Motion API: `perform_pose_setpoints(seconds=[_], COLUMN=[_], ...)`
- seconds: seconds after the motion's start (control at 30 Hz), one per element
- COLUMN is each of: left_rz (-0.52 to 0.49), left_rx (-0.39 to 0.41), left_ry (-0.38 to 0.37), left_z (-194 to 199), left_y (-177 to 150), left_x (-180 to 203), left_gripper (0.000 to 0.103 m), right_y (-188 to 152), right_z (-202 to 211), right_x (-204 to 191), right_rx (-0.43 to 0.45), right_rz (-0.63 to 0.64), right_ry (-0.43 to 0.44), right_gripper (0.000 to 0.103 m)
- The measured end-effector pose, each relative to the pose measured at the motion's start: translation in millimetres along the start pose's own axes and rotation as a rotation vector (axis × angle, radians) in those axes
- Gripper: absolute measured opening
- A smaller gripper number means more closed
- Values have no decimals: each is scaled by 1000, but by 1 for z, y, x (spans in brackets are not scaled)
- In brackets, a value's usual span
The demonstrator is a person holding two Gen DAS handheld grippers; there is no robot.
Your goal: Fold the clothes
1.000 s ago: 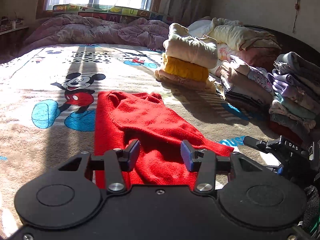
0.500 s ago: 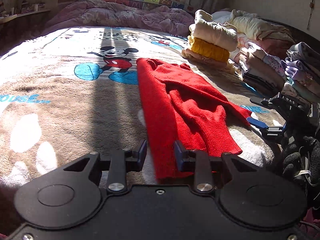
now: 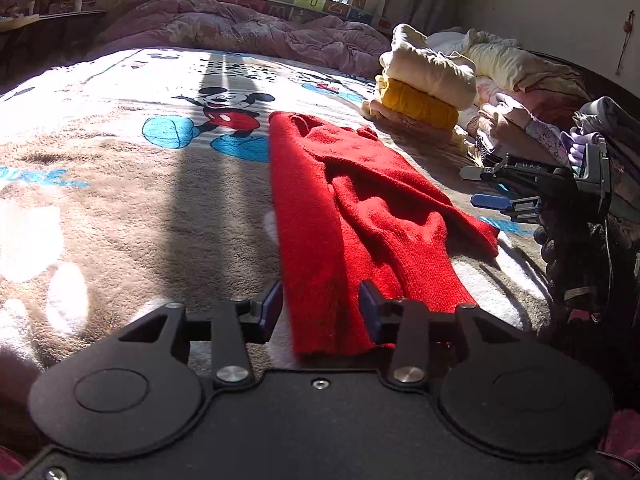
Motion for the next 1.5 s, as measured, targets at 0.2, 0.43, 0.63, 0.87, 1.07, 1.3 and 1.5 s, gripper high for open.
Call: perform_pose_setpoints(seconds=[0.2,0.43,0.63,0.87,1.07,1.3,1.5], left_rz=[-54,-91,-87,-115,-125,-90,-114], left_rx=[0,-26,-17,-28,-16,-28,-27], left_ry=[1,-10,-31,-74,-117,-132,-125], left_z=[-2,-13,-16,-15,-3,-3,-9], left_y=[-2,-9,-9,-10,-7,-3,-1], left_x=[9,11,11,19,15,6,15], left_gripper=[42,42,42,42,43,43,42], right_y=[31,36,47,80,84,90,100], right_z=[-65,-82,-68,-79,-105,-107,-113], right_x=[-1,2,-32,-66,-61,-69,-66], right_rx=[-146,-275,-232,-238,-306,-253,-207], right_rz=[41,32,178,297,366,369,383], right_ry=[65,186,163,115,-16,12,-48], right_gripper=[66,12,9,9,9,9,9])
Point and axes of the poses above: each gripper's, at about its wrist camera, not at the fingertips, and z roughly against the way its jaws point, x to its right, y to its top, the point moved 1 cm from there along -z, roughly the way its jaws point, and after that the axes turned 1 degree about -y, right-handed, at the moved point
